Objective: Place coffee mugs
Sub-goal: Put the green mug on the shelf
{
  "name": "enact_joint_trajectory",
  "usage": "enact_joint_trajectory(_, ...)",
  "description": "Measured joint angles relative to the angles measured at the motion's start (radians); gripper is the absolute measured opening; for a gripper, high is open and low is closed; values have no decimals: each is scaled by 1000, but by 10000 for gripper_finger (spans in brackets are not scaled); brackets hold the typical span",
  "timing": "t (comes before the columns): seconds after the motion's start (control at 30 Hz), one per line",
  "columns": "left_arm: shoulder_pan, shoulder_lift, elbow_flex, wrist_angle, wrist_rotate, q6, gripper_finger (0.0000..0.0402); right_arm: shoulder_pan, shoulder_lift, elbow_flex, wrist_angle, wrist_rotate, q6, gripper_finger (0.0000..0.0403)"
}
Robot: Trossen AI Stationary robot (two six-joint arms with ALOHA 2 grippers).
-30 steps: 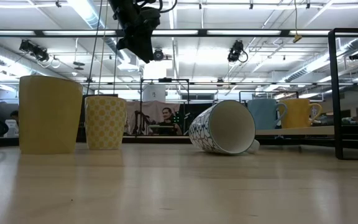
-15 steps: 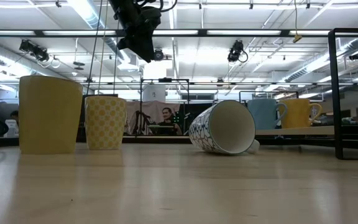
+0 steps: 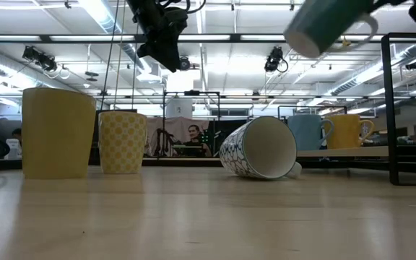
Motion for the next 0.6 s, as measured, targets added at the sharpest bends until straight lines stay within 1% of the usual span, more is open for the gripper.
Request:
enact_joint_trajectory(0.1, 0, 0, 0, 0, 0, 0, 114, -81, 1, 0, -90, -20, -2, 27)
enact_joint_trajectory(0.23, 0, 0, 0, 0, 0, 0, 114, -190, 0, 0, -220, -74, -3, 27)
enact_joint_trajectory(0.37, 0, 0, 0, 3, 0, 0, 114, -285, 0, 0, -314, -112, -4, 27)
enact_joint_trajectory(0.5, 0, 0, 0, 21, 0, 0, 114, -377, 0, 0, -373, -117, -30, 28)
enact_joint_trajectory(0.6, 0, 0, 0, 36, 0, 0, 114, -455, 1, -1, -363, -112, -101, 27)
